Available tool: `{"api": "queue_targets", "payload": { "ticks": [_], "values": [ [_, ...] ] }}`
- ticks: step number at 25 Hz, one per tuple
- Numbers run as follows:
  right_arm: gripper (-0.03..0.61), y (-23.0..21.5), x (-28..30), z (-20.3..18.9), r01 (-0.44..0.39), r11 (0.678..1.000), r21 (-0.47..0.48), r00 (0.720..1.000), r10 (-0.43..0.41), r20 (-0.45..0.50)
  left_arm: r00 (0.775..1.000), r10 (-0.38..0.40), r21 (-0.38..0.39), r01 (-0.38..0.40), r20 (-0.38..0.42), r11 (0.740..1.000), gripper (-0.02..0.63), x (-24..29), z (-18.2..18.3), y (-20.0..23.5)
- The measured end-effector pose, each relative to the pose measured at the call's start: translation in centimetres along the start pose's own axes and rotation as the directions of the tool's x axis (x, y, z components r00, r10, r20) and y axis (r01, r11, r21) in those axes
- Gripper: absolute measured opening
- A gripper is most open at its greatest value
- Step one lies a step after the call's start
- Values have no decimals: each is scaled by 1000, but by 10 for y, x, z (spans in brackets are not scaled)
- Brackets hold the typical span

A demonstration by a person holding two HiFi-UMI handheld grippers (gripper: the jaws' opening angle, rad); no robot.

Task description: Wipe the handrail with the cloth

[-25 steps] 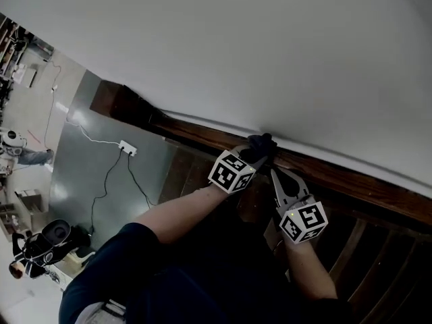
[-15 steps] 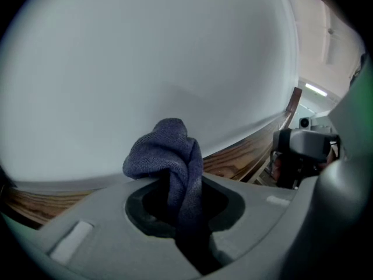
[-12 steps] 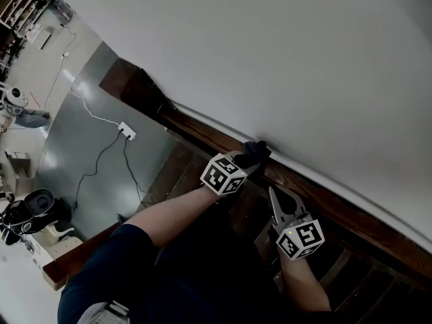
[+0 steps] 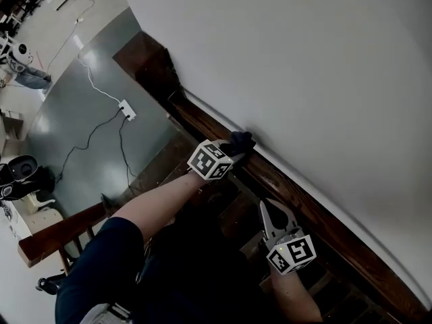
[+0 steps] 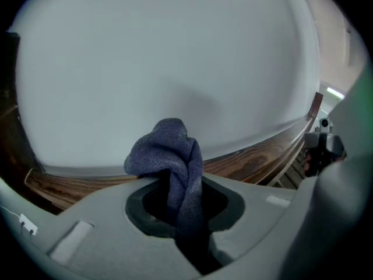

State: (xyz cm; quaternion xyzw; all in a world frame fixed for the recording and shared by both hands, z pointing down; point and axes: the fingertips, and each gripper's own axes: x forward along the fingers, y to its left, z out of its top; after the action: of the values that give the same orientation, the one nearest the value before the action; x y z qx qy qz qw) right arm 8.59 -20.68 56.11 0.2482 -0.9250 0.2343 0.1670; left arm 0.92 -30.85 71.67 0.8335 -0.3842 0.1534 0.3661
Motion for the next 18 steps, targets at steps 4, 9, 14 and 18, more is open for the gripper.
{"api": "queue_targets", "payload": {
  "ticks": [4,9,14,18],
  "values": [
    [8,9,15,-9,-40,999,-18,999,39,-30,999,44,-21,-44,-5,999,77,-7,-8,40],
    [8,6,33,-16,-57,998,-26,998,56,-42,997,77,-39,-78,-23,996,78,-8,-12,83],
    [8,2,45,-18,-55,998,-20,998,55,-35,993,107,-55,-109,-38,992,77,-7,-17,101],
    [8,8,30,-9,-54,998,-34,998,53,-18,994,97,-76,-100,-45,992,77,-7,-14,76]
  ]
}}
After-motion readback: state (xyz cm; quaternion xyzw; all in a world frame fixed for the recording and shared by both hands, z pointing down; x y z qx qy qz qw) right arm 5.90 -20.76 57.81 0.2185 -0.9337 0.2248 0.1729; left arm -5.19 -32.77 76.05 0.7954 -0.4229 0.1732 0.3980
